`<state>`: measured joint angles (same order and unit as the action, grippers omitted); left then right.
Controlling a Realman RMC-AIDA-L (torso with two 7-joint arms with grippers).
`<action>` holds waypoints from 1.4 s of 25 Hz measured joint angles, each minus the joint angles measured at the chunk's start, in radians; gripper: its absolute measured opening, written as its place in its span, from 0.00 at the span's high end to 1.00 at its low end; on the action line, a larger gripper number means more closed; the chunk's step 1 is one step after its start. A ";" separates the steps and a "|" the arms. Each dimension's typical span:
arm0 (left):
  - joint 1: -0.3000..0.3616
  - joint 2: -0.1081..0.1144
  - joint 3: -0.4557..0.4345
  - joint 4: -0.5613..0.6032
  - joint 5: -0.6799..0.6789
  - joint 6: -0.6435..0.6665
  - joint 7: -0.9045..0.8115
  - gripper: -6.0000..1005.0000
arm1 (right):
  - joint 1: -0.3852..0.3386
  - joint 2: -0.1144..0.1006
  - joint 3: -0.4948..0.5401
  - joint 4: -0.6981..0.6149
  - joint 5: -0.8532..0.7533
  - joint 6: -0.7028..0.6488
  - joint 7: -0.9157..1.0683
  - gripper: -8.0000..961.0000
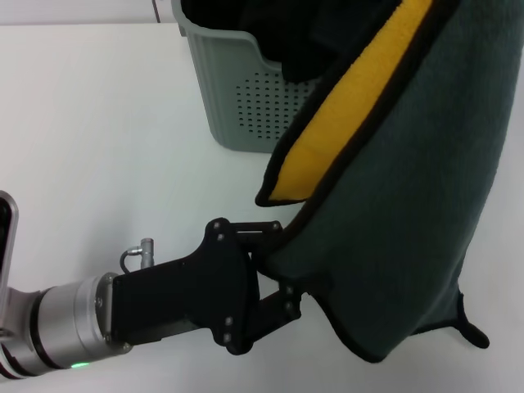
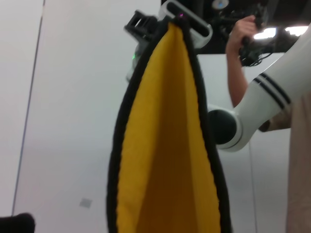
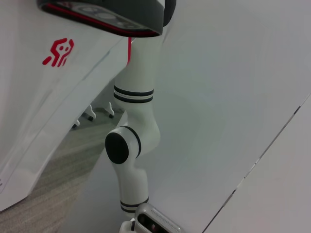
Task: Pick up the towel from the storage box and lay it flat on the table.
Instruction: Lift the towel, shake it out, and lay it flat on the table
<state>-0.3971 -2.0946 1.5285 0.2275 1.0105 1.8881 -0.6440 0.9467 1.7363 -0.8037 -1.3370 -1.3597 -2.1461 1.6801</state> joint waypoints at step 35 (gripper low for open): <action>0.067 0.006 -0.067 -0.008 -0.055 -0.011 0.047 0.69 | -0.065 -0.033 0.011 -0.041 0.028 -0.001 0.015 0.99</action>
<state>-0.3306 -2.0890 1.4618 0.2197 0.9554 1.8774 -0.5967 0.8815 1.7038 -0.7929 -1.3775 -1.3315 -2.1475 1.6950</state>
